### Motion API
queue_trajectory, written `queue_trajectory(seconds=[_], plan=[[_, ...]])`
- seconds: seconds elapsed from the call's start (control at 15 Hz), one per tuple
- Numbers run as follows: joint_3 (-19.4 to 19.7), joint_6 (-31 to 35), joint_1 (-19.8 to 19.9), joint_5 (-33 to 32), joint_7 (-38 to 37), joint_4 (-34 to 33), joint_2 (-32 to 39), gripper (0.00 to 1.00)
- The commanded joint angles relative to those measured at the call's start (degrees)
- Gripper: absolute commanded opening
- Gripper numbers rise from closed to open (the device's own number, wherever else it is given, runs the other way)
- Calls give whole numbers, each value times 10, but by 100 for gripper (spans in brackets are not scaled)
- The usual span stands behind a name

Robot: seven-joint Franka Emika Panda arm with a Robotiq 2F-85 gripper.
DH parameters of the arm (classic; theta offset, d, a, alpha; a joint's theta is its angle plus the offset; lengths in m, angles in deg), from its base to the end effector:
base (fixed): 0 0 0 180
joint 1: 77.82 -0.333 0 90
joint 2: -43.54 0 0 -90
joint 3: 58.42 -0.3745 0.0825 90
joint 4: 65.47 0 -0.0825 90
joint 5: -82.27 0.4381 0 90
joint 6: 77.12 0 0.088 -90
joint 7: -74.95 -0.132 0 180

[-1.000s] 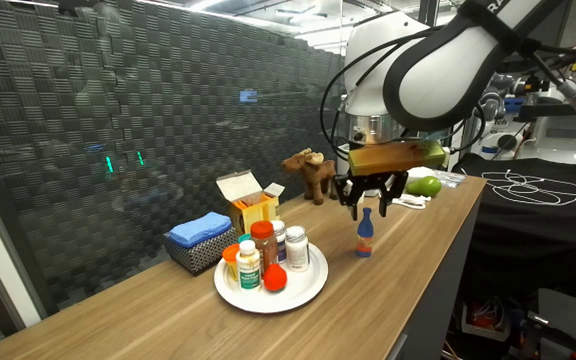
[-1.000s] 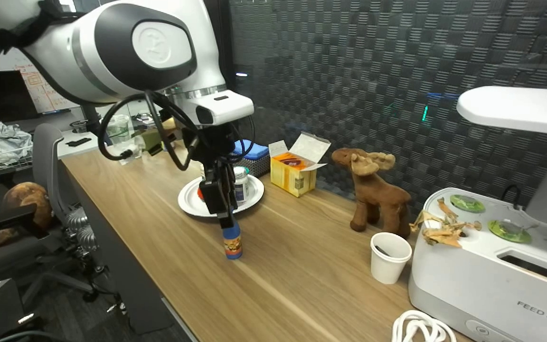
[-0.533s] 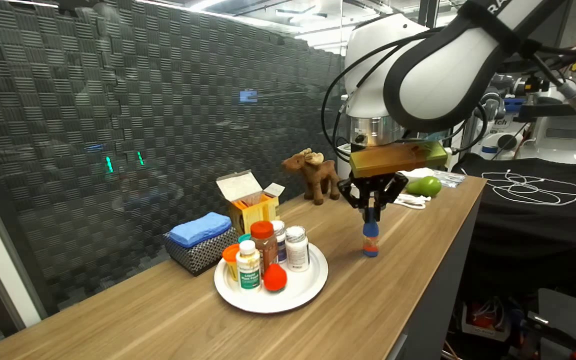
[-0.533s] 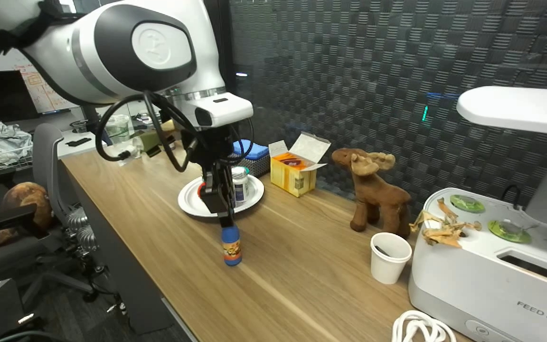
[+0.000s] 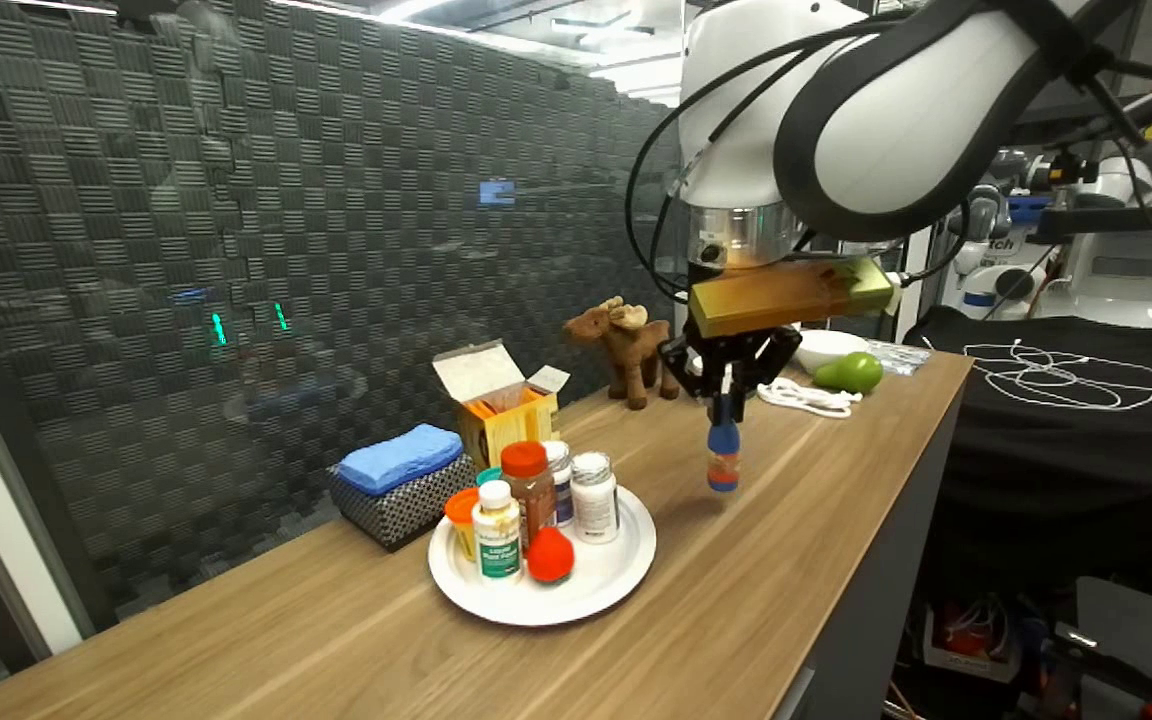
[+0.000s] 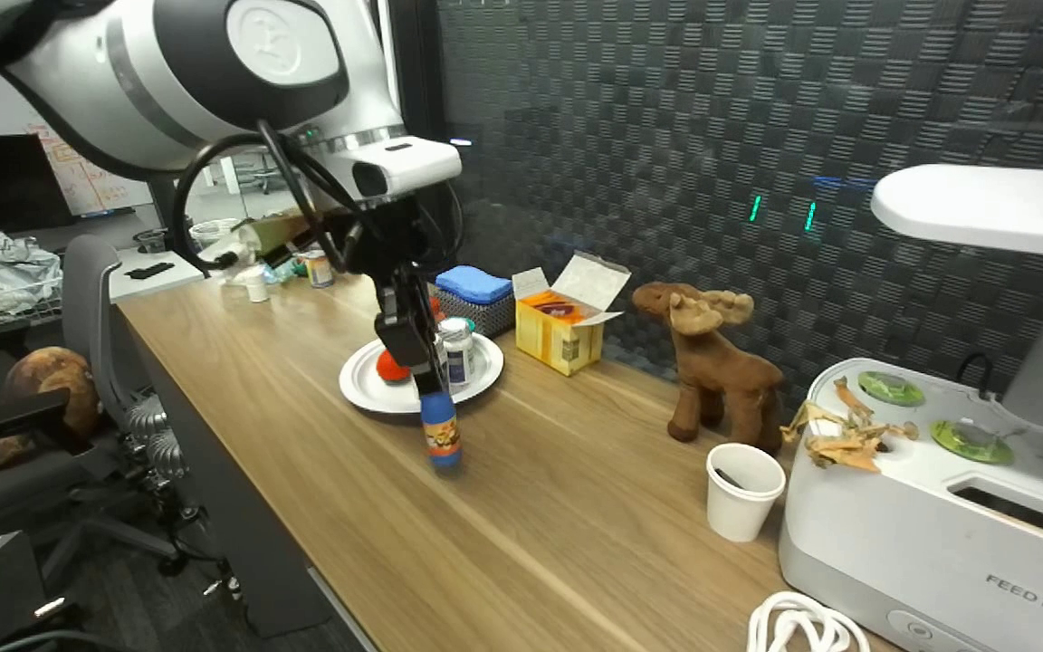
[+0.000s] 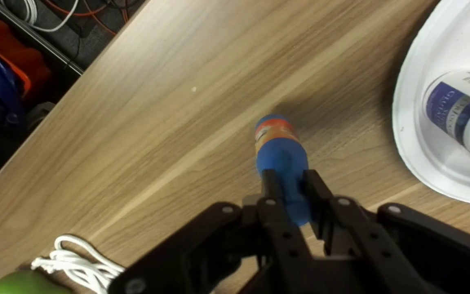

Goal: Put the bottles and orange plushie around the white plate on the white plate

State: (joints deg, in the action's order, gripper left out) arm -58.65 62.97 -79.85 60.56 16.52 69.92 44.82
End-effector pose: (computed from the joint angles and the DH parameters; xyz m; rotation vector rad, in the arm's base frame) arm 0.5479 0.0153 0.3178 2.7673 -1.0030 0.2626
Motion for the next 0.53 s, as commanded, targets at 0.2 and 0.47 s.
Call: queue_trajectory(seconds=[0.2,0.47], plan=[[-41,-18,-22,-29,-23,9,-52,5],[-59,-8,-30,-13,-1,9,-39,5]])
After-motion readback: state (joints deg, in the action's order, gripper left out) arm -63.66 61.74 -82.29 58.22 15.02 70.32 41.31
